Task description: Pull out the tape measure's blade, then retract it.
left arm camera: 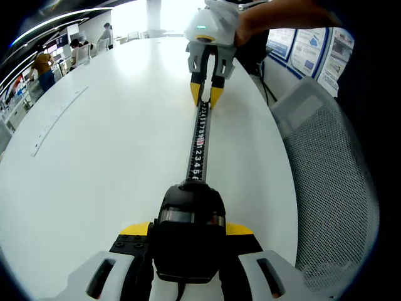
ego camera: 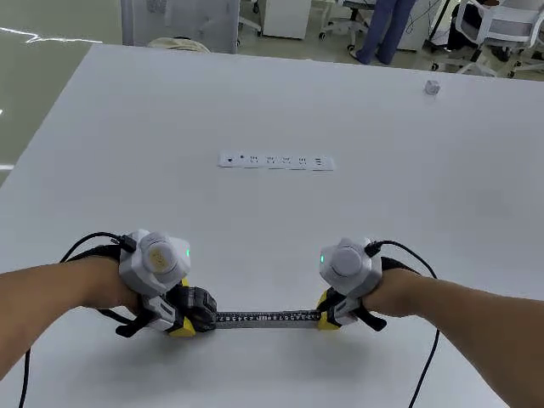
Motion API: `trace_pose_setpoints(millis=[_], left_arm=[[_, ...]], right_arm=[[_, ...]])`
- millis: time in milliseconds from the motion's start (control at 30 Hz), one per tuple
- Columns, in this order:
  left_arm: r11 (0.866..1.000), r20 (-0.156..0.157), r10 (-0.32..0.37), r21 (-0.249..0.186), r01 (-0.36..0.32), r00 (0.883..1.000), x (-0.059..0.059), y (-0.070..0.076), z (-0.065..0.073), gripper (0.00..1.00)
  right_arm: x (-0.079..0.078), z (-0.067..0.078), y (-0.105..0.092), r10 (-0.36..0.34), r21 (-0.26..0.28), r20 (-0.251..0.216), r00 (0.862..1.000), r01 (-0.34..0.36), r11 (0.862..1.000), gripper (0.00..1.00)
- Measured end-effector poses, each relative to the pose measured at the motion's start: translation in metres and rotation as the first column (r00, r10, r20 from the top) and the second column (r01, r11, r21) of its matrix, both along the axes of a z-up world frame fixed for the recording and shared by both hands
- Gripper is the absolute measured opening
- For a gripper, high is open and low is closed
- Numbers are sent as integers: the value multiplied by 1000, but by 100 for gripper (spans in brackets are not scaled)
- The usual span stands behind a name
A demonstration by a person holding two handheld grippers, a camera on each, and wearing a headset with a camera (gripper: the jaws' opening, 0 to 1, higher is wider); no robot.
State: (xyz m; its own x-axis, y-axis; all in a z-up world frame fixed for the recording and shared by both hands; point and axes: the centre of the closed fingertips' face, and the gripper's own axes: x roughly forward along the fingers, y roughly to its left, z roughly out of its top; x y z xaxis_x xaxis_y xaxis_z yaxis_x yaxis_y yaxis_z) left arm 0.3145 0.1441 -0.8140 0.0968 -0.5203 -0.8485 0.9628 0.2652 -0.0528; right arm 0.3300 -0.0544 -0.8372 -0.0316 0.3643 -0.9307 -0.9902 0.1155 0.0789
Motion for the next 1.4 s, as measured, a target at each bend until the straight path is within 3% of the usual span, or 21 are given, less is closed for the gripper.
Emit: trace_pose_setpoints(millis=[1400], left_arm=[[1000, 0, -5, -5, 5, 1000, 0, 0, 0, 37]], right_arm=[[0, 0, -21, -28, 1, -2, 1000, 28, 1000, 11]])
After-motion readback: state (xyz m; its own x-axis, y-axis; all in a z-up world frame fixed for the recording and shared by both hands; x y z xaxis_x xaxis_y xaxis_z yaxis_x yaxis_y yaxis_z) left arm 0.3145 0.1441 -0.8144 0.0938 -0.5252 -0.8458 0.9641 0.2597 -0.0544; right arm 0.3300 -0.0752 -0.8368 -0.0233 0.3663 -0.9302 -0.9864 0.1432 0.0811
